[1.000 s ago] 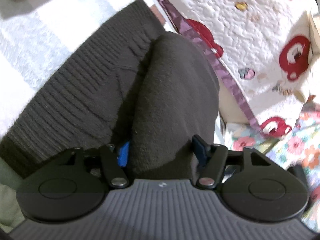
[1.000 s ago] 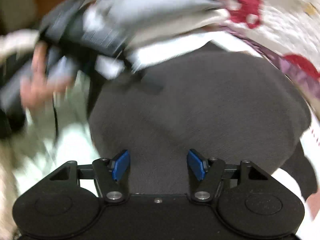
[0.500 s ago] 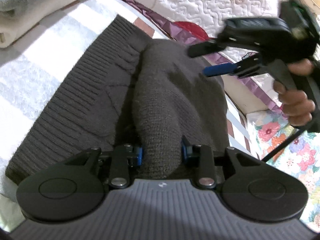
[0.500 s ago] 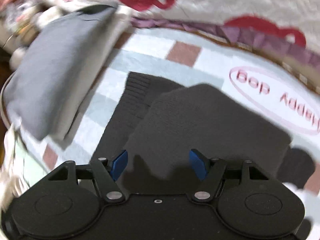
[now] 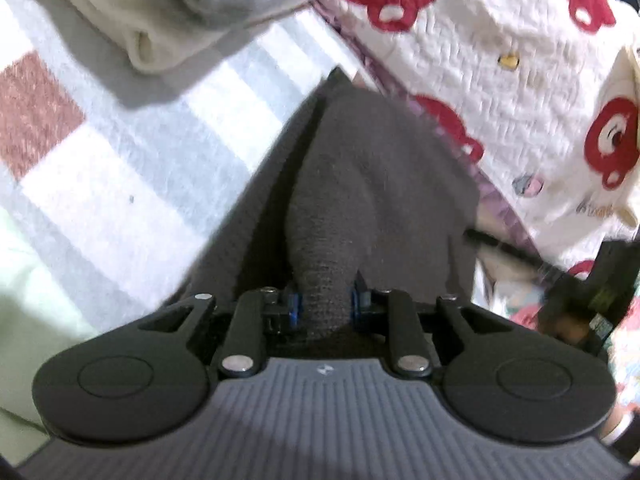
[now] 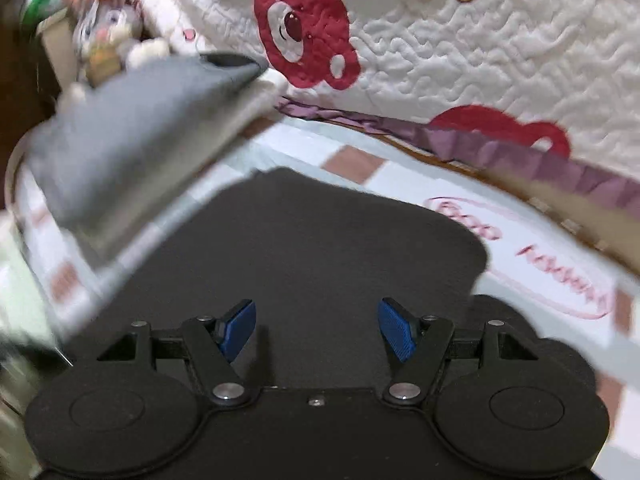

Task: Fold clothes

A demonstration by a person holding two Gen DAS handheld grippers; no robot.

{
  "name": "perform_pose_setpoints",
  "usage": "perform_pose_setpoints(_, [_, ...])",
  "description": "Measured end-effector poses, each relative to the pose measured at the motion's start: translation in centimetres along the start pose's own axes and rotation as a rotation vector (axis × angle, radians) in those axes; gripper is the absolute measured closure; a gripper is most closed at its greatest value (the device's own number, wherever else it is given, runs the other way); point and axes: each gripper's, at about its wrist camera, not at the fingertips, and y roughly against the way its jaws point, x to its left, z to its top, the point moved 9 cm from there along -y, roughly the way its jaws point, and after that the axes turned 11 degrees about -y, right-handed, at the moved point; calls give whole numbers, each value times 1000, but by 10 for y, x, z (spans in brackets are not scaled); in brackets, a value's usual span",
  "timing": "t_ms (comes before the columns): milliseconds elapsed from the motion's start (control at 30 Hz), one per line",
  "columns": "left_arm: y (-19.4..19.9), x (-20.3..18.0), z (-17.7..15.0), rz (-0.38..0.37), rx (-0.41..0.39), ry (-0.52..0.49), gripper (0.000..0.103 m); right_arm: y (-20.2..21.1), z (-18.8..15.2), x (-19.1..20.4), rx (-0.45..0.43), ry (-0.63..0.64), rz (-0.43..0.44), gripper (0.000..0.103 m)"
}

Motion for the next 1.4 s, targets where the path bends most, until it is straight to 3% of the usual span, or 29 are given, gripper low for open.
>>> perform_pose_setpoints(100, [-6,-5,-2,104,20,-115,82,3,-3,-15,-50,-11,-5,30])
perform_pose_setpoints(200, [-7,-3,-2,146,41,-163,80,8,-3,-29,-87,-48,-19,30])
perform_pose_setpoints(267, [-8,5,-1,129,61,-117,71,14,-7,-32,-99,-76,2,30])
perform_pose_setpoints(367, [3,16,3,86,49,-36,70,22,-19,-19,-95,-73,61,30])
perform_pose_setpoints(567, [28,4,22,148,-38,-148,73,29,-54,31,-52,53,160,30])
perform_pose_setpoints(733, [34,-5,29,62,-88,-134,73,27,-81,70,-12,136,215,30])
perform_pose_setpoints(867, [25,-20,25,-13,-70,-141,70,18,-102,99,25,181,230,30])
perform_pose_setpoints(900, [21,-27,22,-38,-65,-138,68,16,-107,106,34,193,234,28])
perform_pose_setpoints(933, [16,-34,18,-57,-54,-156,60,13,-112,113,44,204,237,28])
perform_pose_setpoints(1033, [-1,-44,8,68,-2,-313,57,6,-127,135,71,238,249,27])
perform_pose_setpoints(1133, [-12,-29,-1,229,59,-382,58,7,-140,142,109,253,274,27])
perform_pose_setpoints(1200, [-12,-16,-1,293,71,-360,57,10,-149,144,136,258,295,27])
perform_pose_setpoints(1267, [-10,-4,1,332,76,-329,48,13,-158,145,159,283,306,27])
perform_pose_setpoints(1300, [-9,-1,2,303,67,-299,48,16,-162,146,169,297,310,27])
perform_pose_setpoints(1333, [-8,-1,3,240,49,-258,52,19,-160,146,175,280,327,27])
perform_pose_setpoints(1400, [-2,-3,8,81,2,-154,52,26,-150,141,184,209,372,28])
